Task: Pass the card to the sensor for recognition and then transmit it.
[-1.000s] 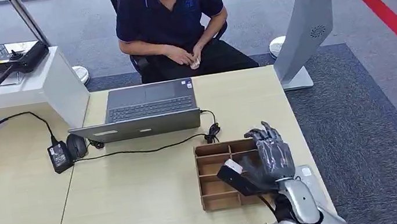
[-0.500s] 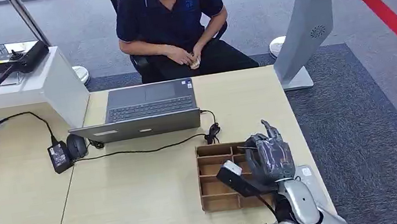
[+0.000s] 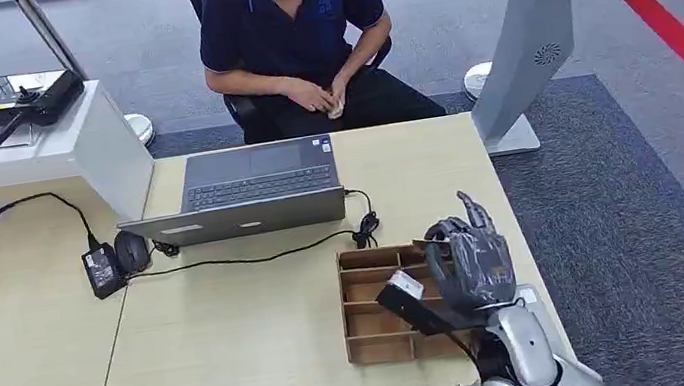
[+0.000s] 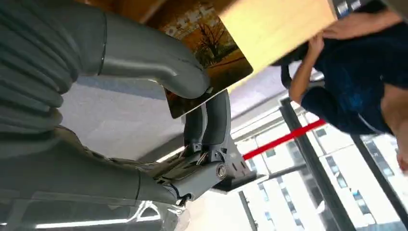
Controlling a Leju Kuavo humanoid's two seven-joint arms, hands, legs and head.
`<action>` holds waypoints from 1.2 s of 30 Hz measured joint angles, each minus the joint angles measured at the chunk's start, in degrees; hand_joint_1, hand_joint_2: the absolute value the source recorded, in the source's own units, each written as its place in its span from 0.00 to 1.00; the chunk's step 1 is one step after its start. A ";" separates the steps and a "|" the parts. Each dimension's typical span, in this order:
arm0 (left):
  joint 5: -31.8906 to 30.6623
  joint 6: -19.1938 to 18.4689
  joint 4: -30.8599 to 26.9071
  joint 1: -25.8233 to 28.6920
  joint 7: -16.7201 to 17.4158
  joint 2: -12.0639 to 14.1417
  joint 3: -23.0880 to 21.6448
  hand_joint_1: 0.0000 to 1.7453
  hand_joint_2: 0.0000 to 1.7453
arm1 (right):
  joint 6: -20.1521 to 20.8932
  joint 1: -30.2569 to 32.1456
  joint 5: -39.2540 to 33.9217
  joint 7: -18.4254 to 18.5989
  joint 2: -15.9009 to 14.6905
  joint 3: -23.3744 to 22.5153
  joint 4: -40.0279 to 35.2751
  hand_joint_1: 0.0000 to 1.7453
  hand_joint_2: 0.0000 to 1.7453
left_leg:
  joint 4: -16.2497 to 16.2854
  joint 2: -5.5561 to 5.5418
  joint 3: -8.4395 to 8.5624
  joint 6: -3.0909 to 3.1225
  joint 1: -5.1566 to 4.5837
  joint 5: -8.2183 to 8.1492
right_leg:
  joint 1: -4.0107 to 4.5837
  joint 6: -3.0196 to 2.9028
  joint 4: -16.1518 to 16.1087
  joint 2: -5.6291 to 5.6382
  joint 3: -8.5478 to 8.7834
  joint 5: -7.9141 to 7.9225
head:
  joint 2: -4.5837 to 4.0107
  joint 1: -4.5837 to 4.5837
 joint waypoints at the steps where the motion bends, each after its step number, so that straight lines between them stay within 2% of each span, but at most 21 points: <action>1: -0.07 0.00 0.00 0.00 -0.04 0.00 0.00 0.00 1.00 | -0.37 -0.01 0.00 0.00 -0.15 -0.24 -0.73 1.00 1.00 | 0.00 0.00 0.00 0.00 0.00 0.00 | 0.00 0.00 0.00 0.00 0.00 0.00 | 0.00 0.00; 5: -0.22 -0.02 0.00 0.01 -0.09 0.00 0.00 0.00 1.00 | -2.80 -0.03 0.46 -0.04 -1.03 -1.99 -4.21 1.00 1.00 | 0.00 0.00 0.00 0.00 0.00 0.00 | 0.00 0.00 0.00 0.00 0.01 0.00 | 0.00 0.00; 10: -0.26 -0.02 0.00 0.02 -0.11 0.00 0.00 0.00 1.00 | -3.23 -0.04 0.59 -0.11 -1.88 -3.45 -7.10 1.00 1.00 | 0.00 0.00 0.01 0.00 0.00 0.00 | 0.00 0.00 0.00 0.00 0.01 0.00 | 0.00 -0.02; 13: -0.28 -0.02 0.00 0.05 -0.11 0.00 0.00 0.00 1.00 | -5.01 0.42 1.51 -2.03 -1.86 -5.26 -9.92 1.00 1.00 | 0.01 0.00 0.01 0.00 0.00 0.00 | 0.00 0.00 0.00 0.00 0.01 0.00 | 0.00 0.00; 15: -0.28 -0.02 0.00 0.10 -0.11 0.00 0.00 0.00 1.00 | -5.27 0.98 2.36 -3.36 -1.77 -6.97 -12.32 1.00 1.00 | 0.01 -0.02 0.01 0.00 0.00 0.00 | 0.00 0.00 0.00 0.00 0.00 0.00 | 0.00 -0.02; 21: -0.26 -0.02 0.00 0.24 -0.09 0.00 0.00 0.00 1.00 | -5.29 1.84 3.02 -3.45 -1.77 -10.95 -17.60 1.00 1.00 | 0.00 -0.02 0.01 0.00 0.00 0.00 | 0.00 0.00 0.00 0.00 0.01 0.00 | 0.00 0.00; 36: -0.46 -0.02 0.00 0.29 0.35 0.00 0.00 0.00 1.00 | -5.27 3.57 1.51 -7.41 0.59 -13.12 -18.58 1.00 1.00 | 0.00 -0.02 0.01 0.00 0.00 0.00 | 0.00 0.00 0.02 0.00 0.02 0.00 | 0.00 -0.02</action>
